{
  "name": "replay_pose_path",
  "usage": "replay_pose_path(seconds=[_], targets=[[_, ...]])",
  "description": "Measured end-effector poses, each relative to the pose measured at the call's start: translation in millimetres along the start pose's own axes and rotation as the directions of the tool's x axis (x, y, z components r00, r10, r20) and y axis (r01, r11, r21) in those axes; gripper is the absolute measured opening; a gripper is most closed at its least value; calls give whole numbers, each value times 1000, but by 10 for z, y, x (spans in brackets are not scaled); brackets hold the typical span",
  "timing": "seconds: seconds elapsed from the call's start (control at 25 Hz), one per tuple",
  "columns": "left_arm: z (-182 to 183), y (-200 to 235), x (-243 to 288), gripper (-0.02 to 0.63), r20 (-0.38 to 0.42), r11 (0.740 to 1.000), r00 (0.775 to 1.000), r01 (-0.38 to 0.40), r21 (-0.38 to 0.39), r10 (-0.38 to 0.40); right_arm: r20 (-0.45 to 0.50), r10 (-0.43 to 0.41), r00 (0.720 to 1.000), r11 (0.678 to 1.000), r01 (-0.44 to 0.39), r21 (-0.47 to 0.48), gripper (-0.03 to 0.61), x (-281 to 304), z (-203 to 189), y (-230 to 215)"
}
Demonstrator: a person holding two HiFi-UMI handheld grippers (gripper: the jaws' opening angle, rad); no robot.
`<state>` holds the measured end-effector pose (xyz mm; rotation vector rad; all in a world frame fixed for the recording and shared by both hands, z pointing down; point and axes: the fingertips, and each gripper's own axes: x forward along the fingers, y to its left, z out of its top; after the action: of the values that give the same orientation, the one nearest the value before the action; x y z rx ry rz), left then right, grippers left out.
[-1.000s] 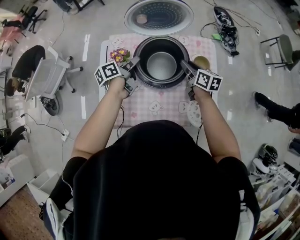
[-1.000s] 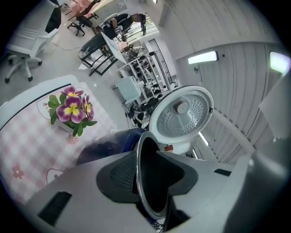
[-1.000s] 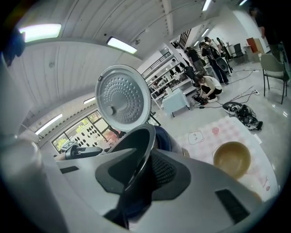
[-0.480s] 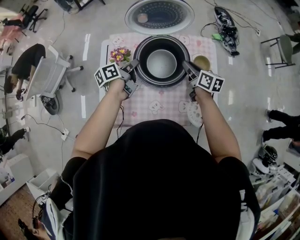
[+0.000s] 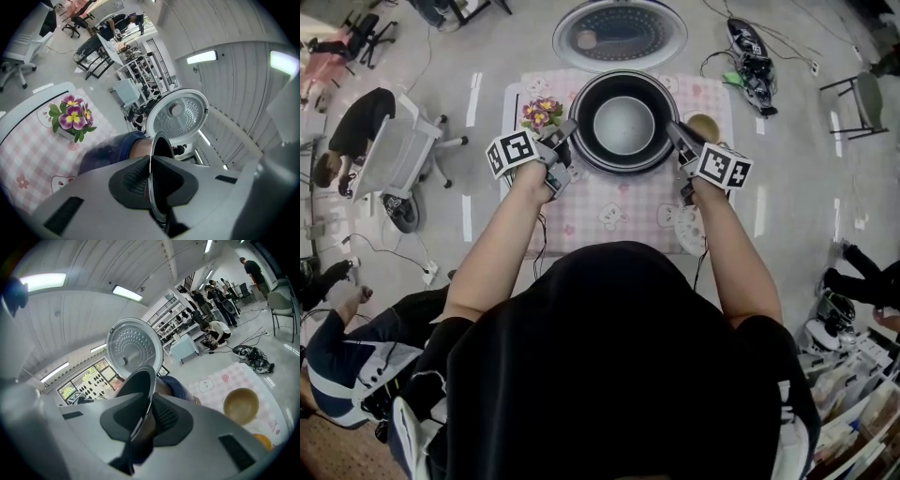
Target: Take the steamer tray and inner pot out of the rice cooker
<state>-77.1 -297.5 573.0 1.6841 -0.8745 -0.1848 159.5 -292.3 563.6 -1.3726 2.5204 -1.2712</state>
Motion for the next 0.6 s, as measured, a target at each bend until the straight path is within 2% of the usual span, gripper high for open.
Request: replay_pose_path(seconds=[0.6], targets=[[82, -396, -309, 37, 21, 995, 997, 71, 65, -72, 57, 51, 997, 998, -49, -43, 52, -247, 244, 463]])
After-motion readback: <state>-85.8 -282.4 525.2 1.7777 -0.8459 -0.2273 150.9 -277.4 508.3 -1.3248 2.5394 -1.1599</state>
